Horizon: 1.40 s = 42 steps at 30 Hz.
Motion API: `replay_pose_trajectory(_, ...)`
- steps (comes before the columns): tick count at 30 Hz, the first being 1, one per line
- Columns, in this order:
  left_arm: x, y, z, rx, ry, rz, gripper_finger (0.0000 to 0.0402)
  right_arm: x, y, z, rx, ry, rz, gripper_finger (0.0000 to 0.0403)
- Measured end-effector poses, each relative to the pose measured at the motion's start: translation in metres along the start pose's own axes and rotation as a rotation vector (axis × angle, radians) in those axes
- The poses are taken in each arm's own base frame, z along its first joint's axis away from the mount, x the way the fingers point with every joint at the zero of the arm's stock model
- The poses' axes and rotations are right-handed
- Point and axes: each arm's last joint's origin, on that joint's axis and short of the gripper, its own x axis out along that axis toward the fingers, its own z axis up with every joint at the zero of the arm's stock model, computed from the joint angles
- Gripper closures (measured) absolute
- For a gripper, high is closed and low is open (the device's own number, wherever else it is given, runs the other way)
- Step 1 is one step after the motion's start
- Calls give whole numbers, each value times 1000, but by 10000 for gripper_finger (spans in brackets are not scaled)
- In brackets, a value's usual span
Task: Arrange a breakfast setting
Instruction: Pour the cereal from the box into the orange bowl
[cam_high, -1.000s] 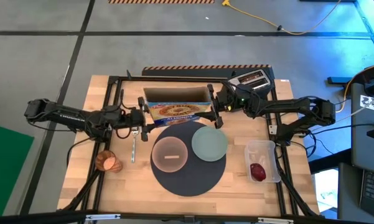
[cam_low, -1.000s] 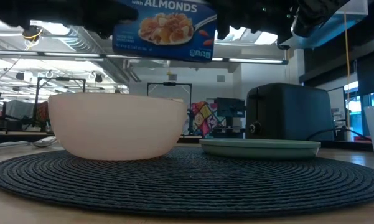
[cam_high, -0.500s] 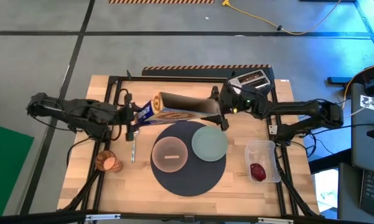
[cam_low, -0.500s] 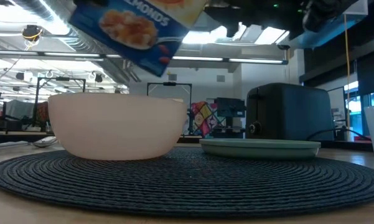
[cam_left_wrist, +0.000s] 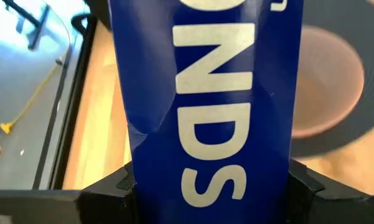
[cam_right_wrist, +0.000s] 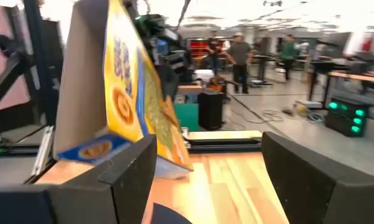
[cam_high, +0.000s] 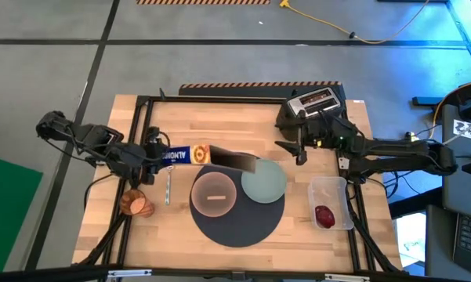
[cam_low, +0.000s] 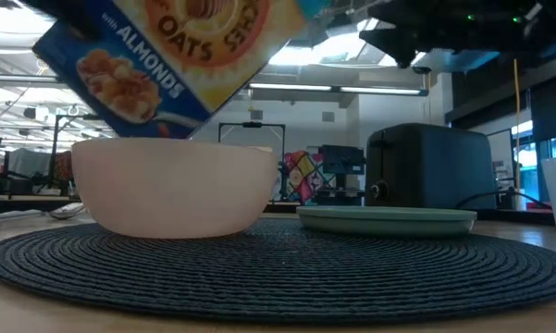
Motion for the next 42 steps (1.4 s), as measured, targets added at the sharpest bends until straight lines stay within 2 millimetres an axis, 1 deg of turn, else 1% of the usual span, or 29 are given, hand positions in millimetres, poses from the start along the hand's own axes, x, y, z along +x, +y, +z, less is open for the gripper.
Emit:
replay_pose_trajectory(4,-3,2,-9,10,65,23,186,-4,0,-5,25,10,-23,125)
replay_pose_trajectory(13,-10,7,-18,19,89,34,186,-3,-1,-6,39,11,-50,125)
replay_pose_trajectory(20,-14,8,-27,41,145,11,186,-4,-1,-6,62,14,-52,125)
replay_pose_trajectory(26,-15,9,-35,74,219,-9,186,-4,-2,-7,72,20,-97,125)
replay_pose_trajectory(42,-18,10,-44,122,313,-27,186,-4,-4,-8,100,18,-155,125)
